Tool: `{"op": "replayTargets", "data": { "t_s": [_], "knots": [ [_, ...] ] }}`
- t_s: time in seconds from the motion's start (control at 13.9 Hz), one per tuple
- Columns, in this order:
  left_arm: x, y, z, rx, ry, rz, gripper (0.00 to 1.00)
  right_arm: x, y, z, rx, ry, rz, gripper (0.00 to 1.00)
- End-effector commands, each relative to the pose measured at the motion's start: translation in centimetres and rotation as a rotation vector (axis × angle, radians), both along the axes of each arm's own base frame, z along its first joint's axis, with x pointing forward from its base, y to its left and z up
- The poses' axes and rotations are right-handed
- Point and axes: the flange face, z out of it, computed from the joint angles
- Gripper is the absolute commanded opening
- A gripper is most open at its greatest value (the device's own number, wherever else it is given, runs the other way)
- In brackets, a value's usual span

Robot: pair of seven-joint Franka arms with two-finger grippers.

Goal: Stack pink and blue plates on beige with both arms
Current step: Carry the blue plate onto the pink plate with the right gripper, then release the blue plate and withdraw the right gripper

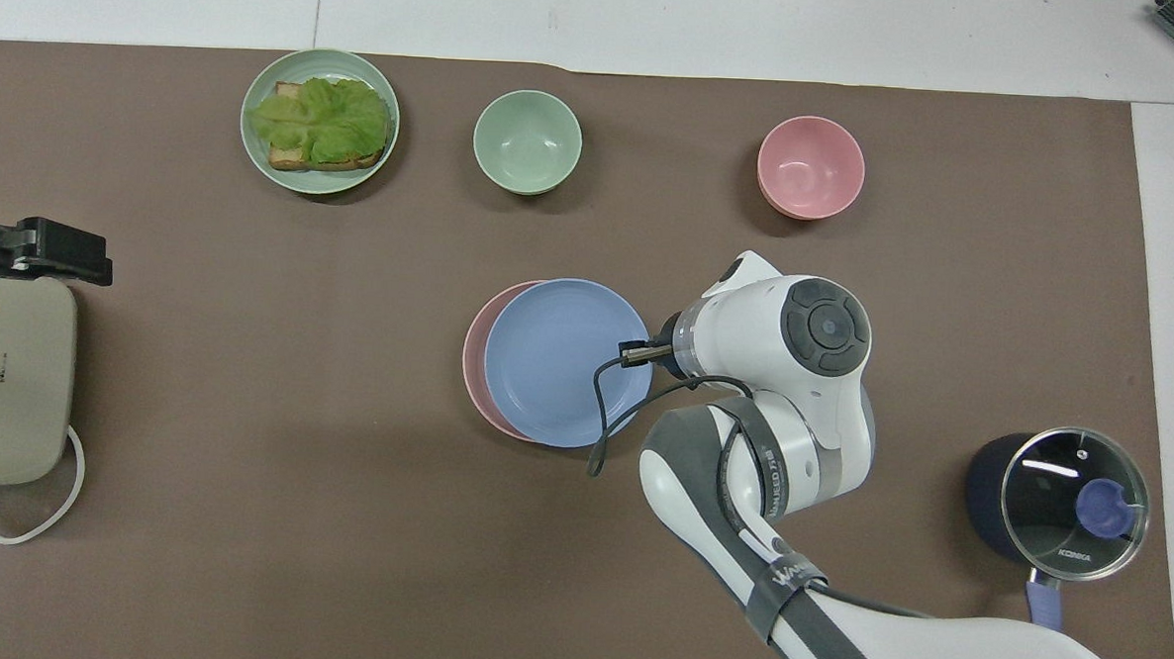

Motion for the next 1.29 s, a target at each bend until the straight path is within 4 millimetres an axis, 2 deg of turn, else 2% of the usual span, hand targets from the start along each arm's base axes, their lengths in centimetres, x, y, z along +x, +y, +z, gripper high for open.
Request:
{"op": "replayTargets", "data": {
  "t_s": [0.0, 0.14, 0.22, 0.36, 0.57, 0.72, 0.86, 1.22],
  "knots": [
    [-0.4, 0.4, 0.6, 0.014, 0.005, -0.002, 1.00, 0.1, 0.7, -0.4, 0.023, -0.007, -0.026, 0.00],
    [-0.4, 0.4, 0.6, 0.014, 0.005, -0.002, 1.00, 0.0, 0.7, -0.5, 0.021, -0.001, -0.023, 0.00],
    [-0.4, 0.4, 0.6, 0.014, 0.005, -0.002, 1.00, 0.0, 0.6, -0.5, 0.021, 0.004, -0.025, 0.18],
    [-0.4, 0.4, 0.6, 0.014, 0.005, -0.002, 1.00, 0.0, 0.6, -0.5, 0.020, 0.003, -0.025, 0.61],
    [-0.4, 0.4, 0.6, 0.014, 0.005, -0.002, 1.00, 0.1, 0.6, 0.0, 0.024, -0.001, -0.030, 1.00],
    [-0.4, 0.4, 0.6, 0.014, 0.005, -0.002, 1.00, 0.6, -0.5, 2.0, 0.030, -0.019, -0.046, 1.00],
    [-0.4, 0.4, 0.6, 0.014, 0.005, -0.002, 1.00, 1.4, -3.0, 4.2, 0.022, -0.040, -0.073, 1.00],
    [-0.4, 0.4, 0.6, 0.014, 0.005, -0.002, 1.00, 3.7, -11.6, 10.5, -0.087, -0.076, -0.123, 1.00]
  ]
}}
